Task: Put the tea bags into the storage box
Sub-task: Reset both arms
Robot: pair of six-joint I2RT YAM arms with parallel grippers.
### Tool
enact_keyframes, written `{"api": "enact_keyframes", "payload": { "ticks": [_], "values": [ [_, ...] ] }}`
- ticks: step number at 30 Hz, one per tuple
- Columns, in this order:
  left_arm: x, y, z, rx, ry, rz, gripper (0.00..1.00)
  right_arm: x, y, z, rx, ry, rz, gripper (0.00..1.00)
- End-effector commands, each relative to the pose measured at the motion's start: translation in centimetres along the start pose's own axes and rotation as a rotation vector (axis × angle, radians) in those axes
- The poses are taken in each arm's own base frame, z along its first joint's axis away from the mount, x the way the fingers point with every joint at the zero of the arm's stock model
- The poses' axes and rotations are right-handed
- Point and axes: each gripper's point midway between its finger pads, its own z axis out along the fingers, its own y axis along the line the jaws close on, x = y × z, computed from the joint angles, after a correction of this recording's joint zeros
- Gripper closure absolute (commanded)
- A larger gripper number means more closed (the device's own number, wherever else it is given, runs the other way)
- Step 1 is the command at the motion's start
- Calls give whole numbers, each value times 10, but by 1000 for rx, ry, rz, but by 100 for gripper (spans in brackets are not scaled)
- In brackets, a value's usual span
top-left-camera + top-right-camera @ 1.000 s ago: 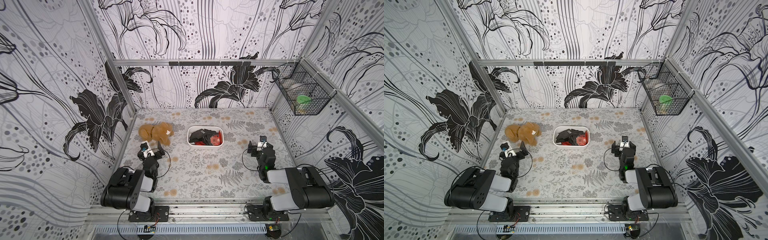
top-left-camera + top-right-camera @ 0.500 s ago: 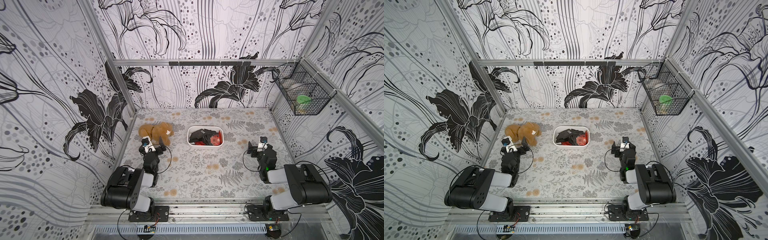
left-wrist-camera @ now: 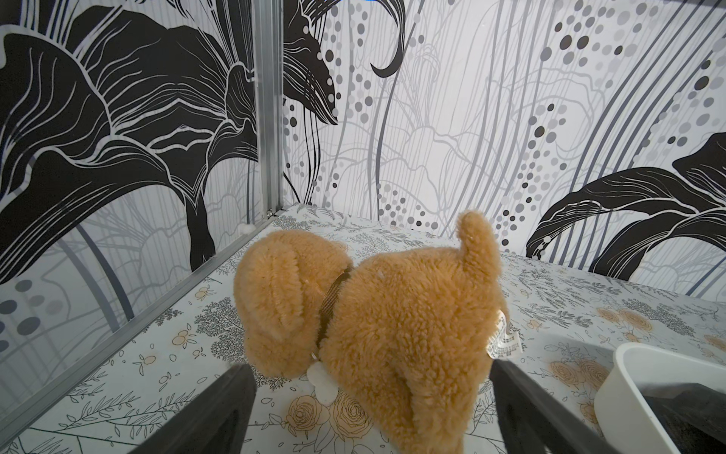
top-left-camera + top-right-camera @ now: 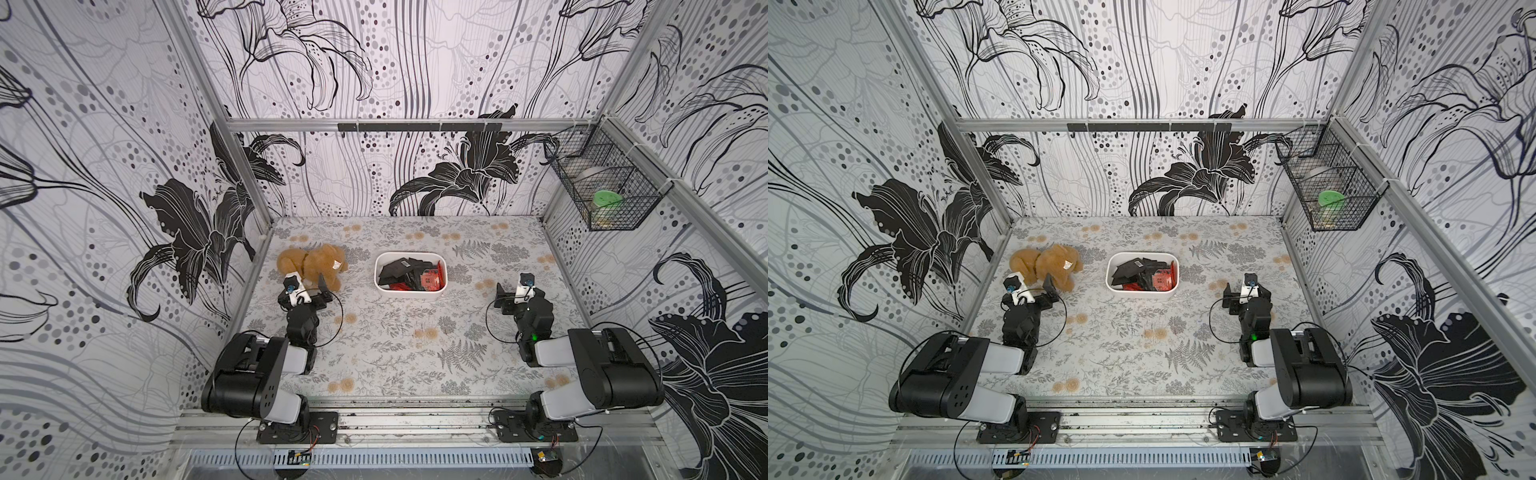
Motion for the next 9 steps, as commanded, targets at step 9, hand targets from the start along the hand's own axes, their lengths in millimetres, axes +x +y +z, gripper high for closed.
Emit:
{"api": "enact_keyframes", "payload": {
  "ticks": [9],
  "values": [
    [-4, 0, 2, 1, -12, 9, 3, -5, -1, 1, -7, -22, 19, 5]
  ]
}}
